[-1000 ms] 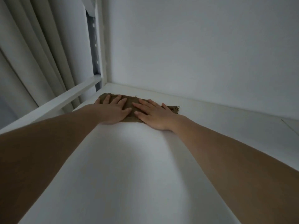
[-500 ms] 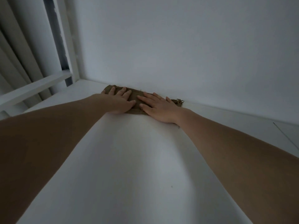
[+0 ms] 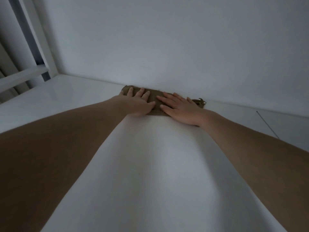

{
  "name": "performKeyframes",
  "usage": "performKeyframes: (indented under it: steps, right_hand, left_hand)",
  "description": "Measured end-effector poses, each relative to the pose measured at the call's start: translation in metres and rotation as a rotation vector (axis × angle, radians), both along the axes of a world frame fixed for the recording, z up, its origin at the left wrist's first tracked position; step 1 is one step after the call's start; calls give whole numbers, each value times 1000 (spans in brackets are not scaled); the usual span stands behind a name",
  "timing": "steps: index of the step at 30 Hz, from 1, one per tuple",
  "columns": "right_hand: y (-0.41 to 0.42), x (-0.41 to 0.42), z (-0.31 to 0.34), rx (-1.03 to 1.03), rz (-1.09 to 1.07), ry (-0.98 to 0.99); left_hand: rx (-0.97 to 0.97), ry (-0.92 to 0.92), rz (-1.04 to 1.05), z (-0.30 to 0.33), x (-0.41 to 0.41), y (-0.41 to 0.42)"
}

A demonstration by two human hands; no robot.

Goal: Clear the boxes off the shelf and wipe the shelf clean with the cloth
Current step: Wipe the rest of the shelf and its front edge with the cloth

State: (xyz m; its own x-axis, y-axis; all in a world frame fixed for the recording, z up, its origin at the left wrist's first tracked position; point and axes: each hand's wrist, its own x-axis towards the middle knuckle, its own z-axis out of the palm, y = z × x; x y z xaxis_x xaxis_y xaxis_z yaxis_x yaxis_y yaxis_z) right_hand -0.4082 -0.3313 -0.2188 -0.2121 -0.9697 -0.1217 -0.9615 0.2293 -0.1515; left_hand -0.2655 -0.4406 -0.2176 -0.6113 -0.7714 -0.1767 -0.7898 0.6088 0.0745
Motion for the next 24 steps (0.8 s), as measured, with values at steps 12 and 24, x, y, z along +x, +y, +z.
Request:
performKeyframes:
  steps: [12, 24]
  right_hand:
    - [68, 54, 0, 27, -2, 5]
    - [157, 149, -1, 41, -14, -9]
  left_hand:
    - [27, 23, -64, 0, 64, 70]
    - [41, -2, -94, 0, 159, 160]
